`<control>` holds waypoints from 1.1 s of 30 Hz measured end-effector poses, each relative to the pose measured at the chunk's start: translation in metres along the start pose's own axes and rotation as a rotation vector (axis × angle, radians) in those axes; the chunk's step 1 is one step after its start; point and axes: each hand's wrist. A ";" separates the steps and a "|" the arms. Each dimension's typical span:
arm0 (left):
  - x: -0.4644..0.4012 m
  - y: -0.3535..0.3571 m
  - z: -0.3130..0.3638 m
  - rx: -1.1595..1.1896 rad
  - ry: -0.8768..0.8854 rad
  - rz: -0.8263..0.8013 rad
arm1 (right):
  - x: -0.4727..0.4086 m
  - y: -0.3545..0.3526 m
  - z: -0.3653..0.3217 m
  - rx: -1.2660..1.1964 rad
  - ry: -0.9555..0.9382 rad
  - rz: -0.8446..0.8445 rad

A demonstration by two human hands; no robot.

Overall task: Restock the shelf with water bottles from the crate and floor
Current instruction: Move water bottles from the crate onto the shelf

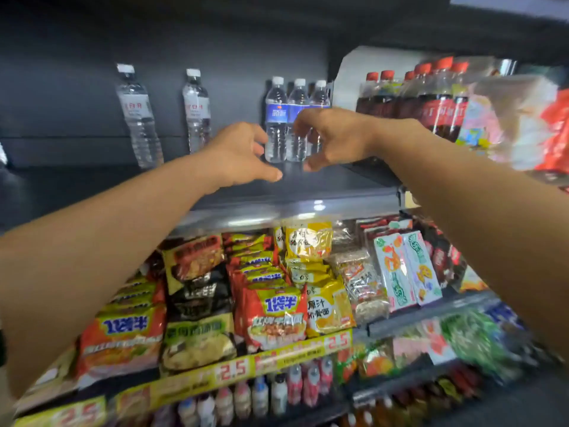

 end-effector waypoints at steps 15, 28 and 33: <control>0.262 0.155 -0.113 -0.262 0.008 -0.577 | 0.220 0.260 -0.084 -0.200 0.192 -0.447; 0.392 0.413 -0.281 -0.317 -0.227 -0.951 | 0.323 0.604 -0.032 -0.242 0.367 -0.827; 0.423 0.499 -0.327 -0.371 -0.260 -0.992 | 0.352 0.719 -0.015 -0.207 0.370 -0.886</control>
Point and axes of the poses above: each hand's wrist, its own x-axis away from the middle knuckle, its own y-axis out of the palm, z = x × y, and after that the axes turned 9 degrees about -x, right-handed
